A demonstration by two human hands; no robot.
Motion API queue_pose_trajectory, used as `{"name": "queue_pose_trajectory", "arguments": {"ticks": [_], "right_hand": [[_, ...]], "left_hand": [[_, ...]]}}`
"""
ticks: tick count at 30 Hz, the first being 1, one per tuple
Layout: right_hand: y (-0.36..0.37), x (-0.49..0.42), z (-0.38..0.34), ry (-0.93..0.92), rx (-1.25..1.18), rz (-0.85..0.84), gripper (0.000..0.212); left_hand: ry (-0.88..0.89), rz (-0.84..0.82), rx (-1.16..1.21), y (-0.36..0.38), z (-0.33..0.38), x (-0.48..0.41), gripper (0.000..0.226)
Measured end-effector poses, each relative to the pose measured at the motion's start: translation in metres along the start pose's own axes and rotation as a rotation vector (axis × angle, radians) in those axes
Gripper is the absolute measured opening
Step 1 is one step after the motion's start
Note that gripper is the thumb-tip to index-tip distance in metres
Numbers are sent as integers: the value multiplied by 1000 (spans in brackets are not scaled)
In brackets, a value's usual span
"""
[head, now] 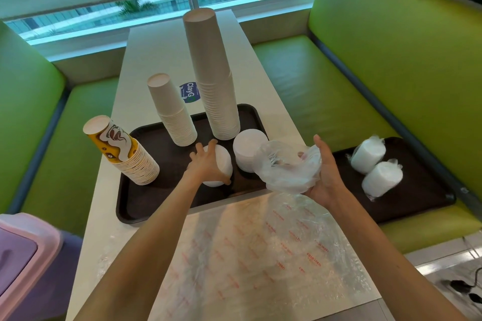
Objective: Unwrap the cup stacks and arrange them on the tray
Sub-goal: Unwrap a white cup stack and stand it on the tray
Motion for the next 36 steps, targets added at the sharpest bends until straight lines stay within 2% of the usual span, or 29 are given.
{"name": "queue_pose_trajectory", "arguments": {"ticks": [4, 12, 20, 27, 34, 36], "right_hand": [[0, 1, 1, 16, 2, 7, 64], [0, -1, -1, -5, 22, -10, 73], [-4, -6, -1, -10, 47, -24, 89], [-5, -10, 0, -17, 44, -56, 91], [-5, -13, 1, -12, 32, -54, 101], [-5, -14, 2, -10, 28, -51, 98]], "left_hand": [[21, 10, -32, 0, -4, -2, 108], [7, -6, -7, 0, -1, -3, 102], [2, 21, -71, -1, -2, -4, 101], [15, 20, -128, -3, -1, -3, 104], [24, 38, -91, -7, 2, 0, 113], [23, 55, -71, -9, 5, 2, 111]]}}
Point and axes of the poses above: each hand's wrist, its own x-axis away from the middle knuckle, its own y-axis out of the palm, z = x × y, the point moved 2 cm from there along -x, towards the middle knuckle, and after that the axes turned 5 degrees about -x, right-handed, at the moved point
